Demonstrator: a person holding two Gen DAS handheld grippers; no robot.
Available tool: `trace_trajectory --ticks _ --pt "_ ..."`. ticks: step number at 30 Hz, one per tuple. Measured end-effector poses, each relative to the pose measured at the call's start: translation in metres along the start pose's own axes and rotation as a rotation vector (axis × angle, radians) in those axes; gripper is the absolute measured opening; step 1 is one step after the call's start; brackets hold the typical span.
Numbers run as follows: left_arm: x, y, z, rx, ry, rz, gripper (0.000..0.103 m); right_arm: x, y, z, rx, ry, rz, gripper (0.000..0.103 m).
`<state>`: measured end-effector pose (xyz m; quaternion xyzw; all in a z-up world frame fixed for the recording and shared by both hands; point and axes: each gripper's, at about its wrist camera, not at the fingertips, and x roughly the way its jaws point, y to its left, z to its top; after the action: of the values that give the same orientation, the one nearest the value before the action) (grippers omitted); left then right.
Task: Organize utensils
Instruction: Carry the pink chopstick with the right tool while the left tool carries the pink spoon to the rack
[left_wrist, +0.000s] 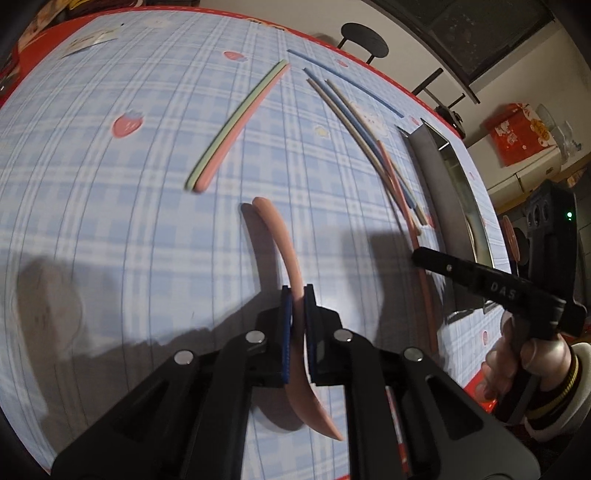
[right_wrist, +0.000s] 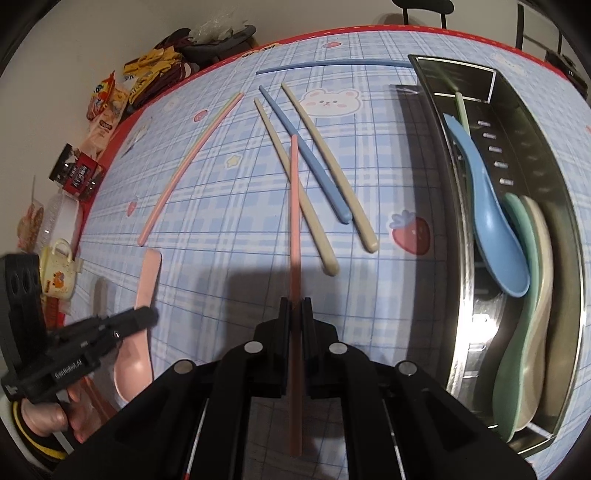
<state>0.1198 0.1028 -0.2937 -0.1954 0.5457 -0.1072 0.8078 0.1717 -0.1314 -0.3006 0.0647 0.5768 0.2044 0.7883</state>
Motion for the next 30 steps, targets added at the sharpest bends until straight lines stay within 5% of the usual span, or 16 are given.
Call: trace_trajectory --ticks 8,17,30 --pt "-0.012 -0.011 -0.003 0.004 -0.017 -0.010 0.010 -0.030 0.003 -0.001 -0.011 -0.081 0.071 0.006" --pt "-0.016 -0.080 0.041 0.162 -0.056 -0.062 0.010 -0.088 -0.042 0.015 0.034 -0.250 0.027 0.006" --pt "0.042 -0.187 0.084 0.262 -0.019 -0.241 0.010 -0.087 -0.119 -0.001 0.153 -0.219 -0.117 0.006"
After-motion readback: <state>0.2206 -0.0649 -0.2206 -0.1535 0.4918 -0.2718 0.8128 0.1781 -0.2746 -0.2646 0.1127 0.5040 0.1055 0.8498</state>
